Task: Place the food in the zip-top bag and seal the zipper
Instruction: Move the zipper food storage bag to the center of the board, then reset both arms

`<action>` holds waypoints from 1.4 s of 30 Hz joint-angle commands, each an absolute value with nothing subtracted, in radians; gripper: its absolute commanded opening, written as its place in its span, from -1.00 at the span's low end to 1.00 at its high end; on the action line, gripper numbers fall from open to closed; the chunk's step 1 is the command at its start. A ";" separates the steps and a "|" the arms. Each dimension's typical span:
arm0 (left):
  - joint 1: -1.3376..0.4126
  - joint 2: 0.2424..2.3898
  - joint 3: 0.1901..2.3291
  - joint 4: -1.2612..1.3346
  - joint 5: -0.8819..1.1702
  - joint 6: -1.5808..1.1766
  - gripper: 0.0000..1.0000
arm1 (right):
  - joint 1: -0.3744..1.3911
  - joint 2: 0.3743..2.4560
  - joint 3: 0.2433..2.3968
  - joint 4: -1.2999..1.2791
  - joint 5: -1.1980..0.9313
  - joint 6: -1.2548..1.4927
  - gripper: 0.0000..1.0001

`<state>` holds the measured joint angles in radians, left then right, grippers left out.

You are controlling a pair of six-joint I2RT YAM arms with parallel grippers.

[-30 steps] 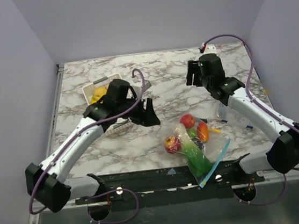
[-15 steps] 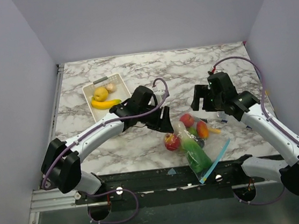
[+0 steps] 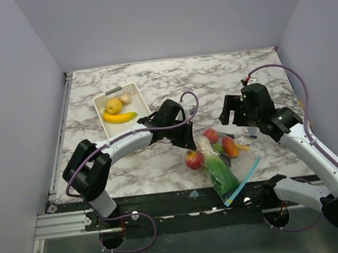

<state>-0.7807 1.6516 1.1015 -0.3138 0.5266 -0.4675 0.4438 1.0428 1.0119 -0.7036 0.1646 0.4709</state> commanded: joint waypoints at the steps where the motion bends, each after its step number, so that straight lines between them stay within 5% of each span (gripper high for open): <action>1: -0.765 1.651 1.107 -0.300 0.561 -0.451 -1.00 | 0.448 1.030 0.987 -0.689 0.186 0.462 0.78; 18: -0.579 1.795 1.506 -0.573 0.359 -0.300 -1.00 | 0.447 0.950 0.951 -0.663 0.233 0.463 0.78; 21: -0.575 1.797 1.557 -0.602 0.343 -0.311 -0.48 | 0.447 0.918 0.972 -0.663 0.255 0.473 0.78; 24: -0.573 1.740 1.558 -0.613 0.312 -0.322 -0.23 | 0.446 0.889 0.993 -0.645 0.247 0.470 0.79; 35: -0.571 1.261 1.535 -0.706 0.113 -0.266 0.10 | 0.447 0.708 1.046 -0.535 0.299 0.355 0.99; 37: -0.571 1.136 1.509 -0.680 0.054 -0.265 0.94 | 0.446 0.667 1.054 -0.514 0.310 0.333 0.99; 42: -0.572 0.835 1.383 -0.526 -0.076 -0.258 0.97 | 0.447 0.586 1.088 -0.487 0.326 0.264 0.99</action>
<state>-0.5751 1.0031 1.4868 -0.6243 0.0788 -0.2745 0.4438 0.6373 1.0485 -0.5457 0.2806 0.3439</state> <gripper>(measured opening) 0.982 0.994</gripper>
